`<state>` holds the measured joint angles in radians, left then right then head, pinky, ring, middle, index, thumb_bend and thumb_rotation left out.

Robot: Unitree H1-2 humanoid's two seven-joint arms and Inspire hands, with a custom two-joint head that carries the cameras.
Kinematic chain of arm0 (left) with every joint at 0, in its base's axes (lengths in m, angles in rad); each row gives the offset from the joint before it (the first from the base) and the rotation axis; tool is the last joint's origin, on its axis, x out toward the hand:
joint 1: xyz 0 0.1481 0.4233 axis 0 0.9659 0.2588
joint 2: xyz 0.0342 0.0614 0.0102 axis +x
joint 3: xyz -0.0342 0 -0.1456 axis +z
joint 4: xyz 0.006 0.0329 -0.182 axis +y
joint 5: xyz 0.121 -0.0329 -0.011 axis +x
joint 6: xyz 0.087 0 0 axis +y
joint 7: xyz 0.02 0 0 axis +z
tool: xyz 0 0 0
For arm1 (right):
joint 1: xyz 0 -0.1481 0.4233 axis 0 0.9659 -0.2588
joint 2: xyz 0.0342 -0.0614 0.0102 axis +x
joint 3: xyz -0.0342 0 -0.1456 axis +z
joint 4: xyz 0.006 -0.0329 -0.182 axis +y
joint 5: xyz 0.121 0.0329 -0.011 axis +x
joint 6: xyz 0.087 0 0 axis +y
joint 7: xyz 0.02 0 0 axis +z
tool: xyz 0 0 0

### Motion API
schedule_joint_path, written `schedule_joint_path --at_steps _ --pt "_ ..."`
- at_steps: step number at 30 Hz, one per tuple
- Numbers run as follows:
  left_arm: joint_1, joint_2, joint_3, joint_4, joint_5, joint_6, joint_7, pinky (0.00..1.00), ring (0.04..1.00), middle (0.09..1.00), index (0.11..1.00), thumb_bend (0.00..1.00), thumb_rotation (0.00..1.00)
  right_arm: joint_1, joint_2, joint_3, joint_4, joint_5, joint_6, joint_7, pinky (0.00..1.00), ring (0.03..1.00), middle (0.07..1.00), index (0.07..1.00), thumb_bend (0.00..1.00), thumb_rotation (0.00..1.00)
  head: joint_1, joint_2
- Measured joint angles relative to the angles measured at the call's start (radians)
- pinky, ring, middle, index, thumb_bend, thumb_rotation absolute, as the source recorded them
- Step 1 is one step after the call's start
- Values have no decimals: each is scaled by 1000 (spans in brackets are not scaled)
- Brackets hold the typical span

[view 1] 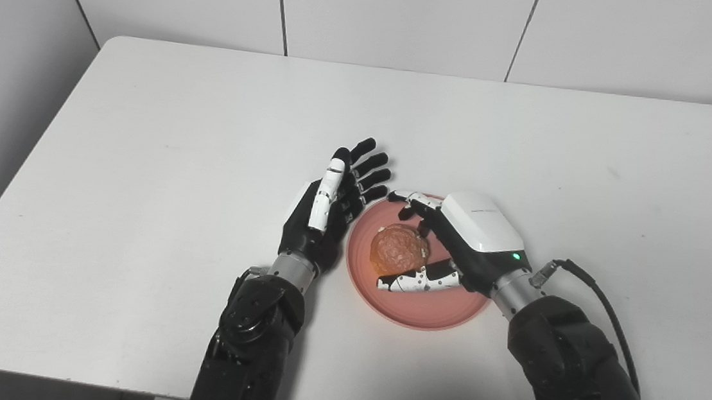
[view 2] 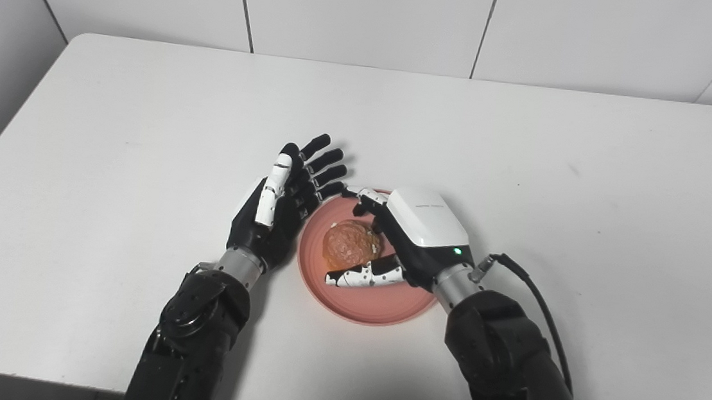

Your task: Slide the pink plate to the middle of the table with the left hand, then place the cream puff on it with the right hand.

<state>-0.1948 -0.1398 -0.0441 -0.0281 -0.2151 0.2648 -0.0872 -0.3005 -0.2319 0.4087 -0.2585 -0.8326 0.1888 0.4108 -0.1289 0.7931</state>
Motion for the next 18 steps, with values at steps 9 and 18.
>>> schedule_joint_path --at_steps 9,18 --pt "-4 3 2 4 0 -2 -1 826 850 862 868 432 1000 3 4 -66 -17 108 -3 -5 715 843 914 969 1000 705 -14 -8" --pt "-6 7 10 7 -9 -2 -10 853 864 869 873 428 1000 15 23 -139 -36 211 -57 -123 787 900 961 999 926 900 -20 -15"
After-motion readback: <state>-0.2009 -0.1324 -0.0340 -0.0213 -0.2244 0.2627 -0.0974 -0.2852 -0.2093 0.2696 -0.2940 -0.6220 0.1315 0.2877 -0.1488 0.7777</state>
